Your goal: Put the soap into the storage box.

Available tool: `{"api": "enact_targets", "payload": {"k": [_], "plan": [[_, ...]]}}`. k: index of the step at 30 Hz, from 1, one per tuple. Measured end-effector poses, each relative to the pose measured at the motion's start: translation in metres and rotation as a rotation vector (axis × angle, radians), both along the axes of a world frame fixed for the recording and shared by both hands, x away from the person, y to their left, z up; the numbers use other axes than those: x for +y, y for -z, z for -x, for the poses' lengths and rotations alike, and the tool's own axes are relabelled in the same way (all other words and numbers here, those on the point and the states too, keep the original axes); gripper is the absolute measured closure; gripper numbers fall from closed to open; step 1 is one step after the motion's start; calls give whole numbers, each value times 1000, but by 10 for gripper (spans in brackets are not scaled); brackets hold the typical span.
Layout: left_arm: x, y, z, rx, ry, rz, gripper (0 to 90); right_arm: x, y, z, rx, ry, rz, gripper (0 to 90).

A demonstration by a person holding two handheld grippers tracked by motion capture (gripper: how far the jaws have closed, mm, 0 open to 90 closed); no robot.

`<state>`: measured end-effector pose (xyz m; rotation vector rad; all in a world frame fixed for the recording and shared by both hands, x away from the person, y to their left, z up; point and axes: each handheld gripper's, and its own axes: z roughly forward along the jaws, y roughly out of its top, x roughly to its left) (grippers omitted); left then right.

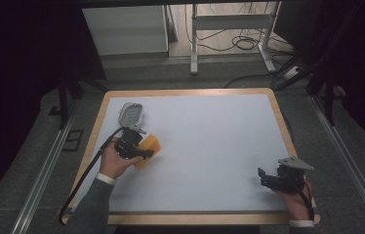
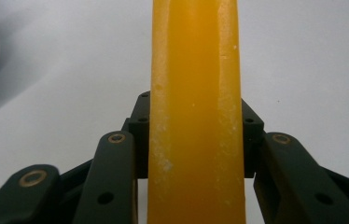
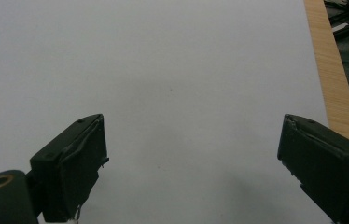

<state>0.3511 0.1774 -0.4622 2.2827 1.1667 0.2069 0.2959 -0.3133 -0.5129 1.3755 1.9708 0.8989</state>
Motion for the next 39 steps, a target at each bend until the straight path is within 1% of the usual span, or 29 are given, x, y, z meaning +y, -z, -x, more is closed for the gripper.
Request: {"api": "enact_targets", "payload": {"k": [3, 6, 7, 9, 14, 19, 21, 22, 26, 30, 33, 39], "plan": [[2, -1, -1, -2, -9, 5, 613, 0, 0, 0, 0, 0, -1, 81], [4, -3, -2, -4, -6, -4, 612, 0, 0, 0, 0, 0, -3, 80], [3, -4, -2, -6, -11, 2, 612, 0, 0, 0, 0, -1, -2, 80], [5, -5, -4, -2, -6, 3, 612, 0, 0, 0, 0, 0, -2, 81], [7, -8, -7, -12, -17, 10, 612, -1, 0, 0, 2, 2, -4, 81], [10, -9, -12, -6, -23, 15, 612, -1, 0, 0, 0, 5, -4, 80], [11, -9, -14, -3, -30, 25, 612, -1, 0, 0, 0, 4, -4, 81], [12, -9, -15, -3, -28, 19, 612, -1, 0, 0, 0, 4, -3, 81], [14, -9, -17, 1, -34, 22, 612, -1, 0, 0, 2, 3, -3, 80], [16, -9, -18, -7, -43, 23, 612, -2, 1, 0, 3, 5, -1, 81], [16, -11, -19, -6, -43, 37, 612, -2, 0, 0, 3, 8, -2, 80], [20, -12, -22, -2, -44, 26, 612, -2, 1, 0, 3, 8, 1, 81]]}}
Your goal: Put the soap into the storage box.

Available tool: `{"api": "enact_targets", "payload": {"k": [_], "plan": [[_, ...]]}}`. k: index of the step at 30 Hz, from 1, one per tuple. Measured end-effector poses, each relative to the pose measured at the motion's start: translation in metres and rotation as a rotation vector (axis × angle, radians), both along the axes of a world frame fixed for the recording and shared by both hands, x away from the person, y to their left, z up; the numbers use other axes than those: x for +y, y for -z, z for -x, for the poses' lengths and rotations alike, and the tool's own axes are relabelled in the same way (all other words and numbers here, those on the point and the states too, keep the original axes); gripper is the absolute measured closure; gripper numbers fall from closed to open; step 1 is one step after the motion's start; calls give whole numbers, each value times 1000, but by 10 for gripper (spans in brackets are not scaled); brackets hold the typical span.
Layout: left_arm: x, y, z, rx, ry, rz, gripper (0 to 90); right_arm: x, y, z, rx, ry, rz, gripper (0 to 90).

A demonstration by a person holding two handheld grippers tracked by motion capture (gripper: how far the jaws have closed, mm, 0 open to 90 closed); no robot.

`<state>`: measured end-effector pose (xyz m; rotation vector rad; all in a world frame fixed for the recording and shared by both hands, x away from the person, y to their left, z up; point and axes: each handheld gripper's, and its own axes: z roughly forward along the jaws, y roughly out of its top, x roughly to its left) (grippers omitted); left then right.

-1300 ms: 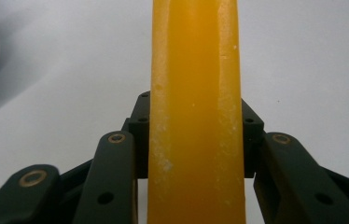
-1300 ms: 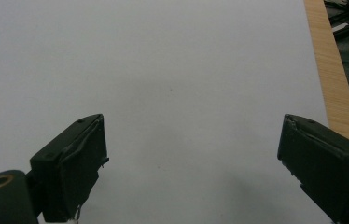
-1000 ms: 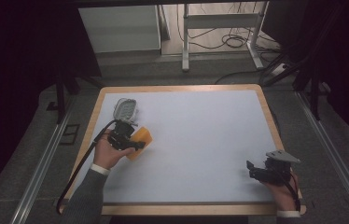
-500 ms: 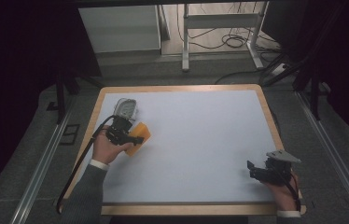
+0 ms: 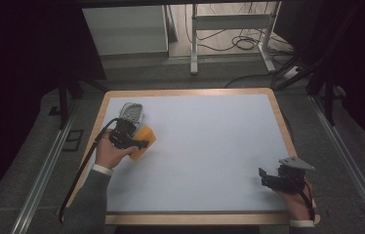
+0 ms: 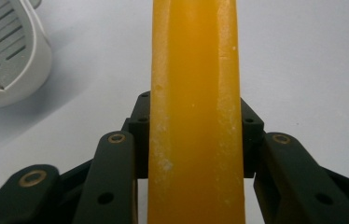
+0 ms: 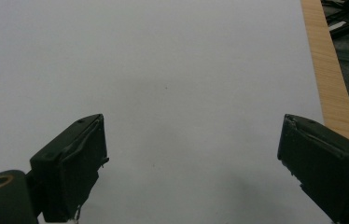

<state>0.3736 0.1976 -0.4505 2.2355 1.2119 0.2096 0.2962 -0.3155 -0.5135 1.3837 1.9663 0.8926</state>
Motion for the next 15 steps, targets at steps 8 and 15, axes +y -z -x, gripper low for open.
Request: {"api": "enact_targets", "payload": {"k": [8, 15], "plan": [[4, -5, -4, -8, -18, 13, 612, 0, 0, 0, 3, 1, -1, 80], [6, -13, -10, -18, -25, 11, 612, 0, 0, 0, -2, 9, -3, 81]]}}
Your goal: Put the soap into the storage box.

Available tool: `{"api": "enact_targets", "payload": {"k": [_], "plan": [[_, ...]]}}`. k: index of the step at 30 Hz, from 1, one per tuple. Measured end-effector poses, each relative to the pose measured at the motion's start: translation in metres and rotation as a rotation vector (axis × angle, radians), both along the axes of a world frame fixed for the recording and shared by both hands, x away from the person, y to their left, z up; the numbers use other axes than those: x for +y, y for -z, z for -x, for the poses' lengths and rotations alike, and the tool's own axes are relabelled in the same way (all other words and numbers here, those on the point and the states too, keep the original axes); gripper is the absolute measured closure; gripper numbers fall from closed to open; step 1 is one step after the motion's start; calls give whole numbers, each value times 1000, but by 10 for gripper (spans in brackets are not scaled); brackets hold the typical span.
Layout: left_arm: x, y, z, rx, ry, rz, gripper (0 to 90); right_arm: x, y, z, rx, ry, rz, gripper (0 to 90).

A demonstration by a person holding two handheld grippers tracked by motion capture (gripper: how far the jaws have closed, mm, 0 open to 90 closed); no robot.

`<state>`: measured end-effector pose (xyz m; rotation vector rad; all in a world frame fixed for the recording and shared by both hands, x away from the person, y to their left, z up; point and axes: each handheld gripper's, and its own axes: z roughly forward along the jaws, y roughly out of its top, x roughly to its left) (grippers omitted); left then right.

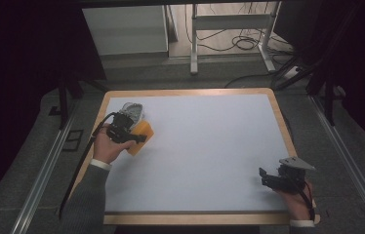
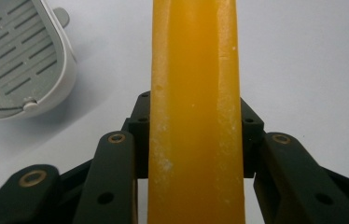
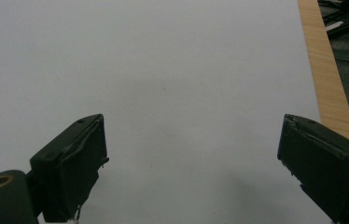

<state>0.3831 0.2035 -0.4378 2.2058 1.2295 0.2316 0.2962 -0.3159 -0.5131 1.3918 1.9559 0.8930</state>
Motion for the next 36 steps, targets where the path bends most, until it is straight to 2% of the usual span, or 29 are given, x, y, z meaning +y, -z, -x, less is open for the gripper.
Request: {"api": "enact_targets", "payload": {"k": [16, 23, 36], "plan": [[4, -12, -12, -8, -29, 7, 612, 0, 0, 0, 0, -5, -1, 81], [6, -18, -15, -17, -37, -9, 612, 0, 0, 0, 2, -7, -1, 81], [11, -29, -27, -28, -64, 5, 612, -2, 0, 0, 2, 4, -5, 81]]}}
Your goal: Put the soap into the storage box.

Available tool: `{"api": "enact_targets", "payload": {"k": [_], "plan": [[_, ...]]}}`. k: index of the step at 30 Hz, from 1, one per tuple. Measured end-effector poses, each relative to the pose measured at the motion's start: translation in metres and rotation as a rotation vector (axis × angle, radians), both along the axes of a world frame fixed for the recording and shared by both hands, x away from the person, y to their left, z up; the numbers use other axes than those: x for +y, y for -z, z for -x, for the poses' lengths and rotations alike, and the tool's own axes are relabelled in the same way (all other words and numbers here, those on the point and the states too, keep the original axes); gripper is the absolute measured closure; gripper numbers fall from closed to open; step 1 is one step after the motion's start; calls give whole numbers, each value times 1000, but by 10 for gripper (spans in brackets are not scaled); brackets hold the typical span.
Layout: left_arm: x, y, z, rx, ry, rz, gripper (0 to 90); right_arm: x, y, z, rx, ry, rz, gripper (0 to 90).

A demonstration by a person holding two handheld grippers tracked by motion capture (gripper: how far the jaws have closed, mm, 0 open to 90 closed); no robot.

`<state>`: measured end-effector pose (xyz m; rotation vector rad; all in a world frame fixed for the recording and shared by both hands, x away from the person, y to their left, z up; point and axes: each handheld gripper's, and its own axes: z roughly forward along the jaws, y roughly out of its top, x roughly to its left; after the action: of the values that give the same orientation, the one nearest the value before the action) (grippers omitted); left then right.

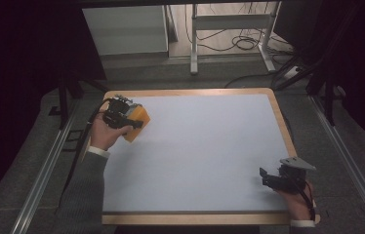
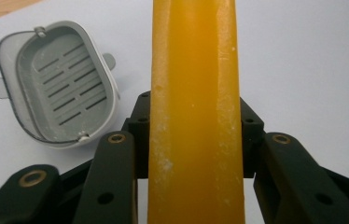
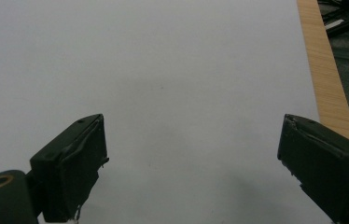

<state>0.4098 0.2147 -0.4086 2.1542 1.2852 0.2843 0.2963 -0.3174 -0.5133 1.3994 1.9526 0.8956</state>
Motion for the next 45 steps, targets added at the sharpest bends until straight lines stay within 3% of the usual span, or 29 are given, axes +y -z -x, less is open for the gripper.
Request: {"api": "enact_targets", "payload": {"k": [15, 20, 28, 34, 45], "plan": [[9, -2, -20, -4, -51, 9, 612, -1, 0, 0, -1, 6, -2, 81], [13, -3, -24, -4, -47, 34, 612, -1, 0, 0, 2, 7, 0, 81], [21, 1, -39, 6, -94, 36, 612, -2, 0, 0, 2, 10, 0, 81], [28, 1, -47, -15, -147, 39, 612, -3, 0, 0, -1, 13, 0, 81], [31, 7, -60, 15, -154, 41, 612, -2, 1, -1, 4, 10, 2, 81]]}}
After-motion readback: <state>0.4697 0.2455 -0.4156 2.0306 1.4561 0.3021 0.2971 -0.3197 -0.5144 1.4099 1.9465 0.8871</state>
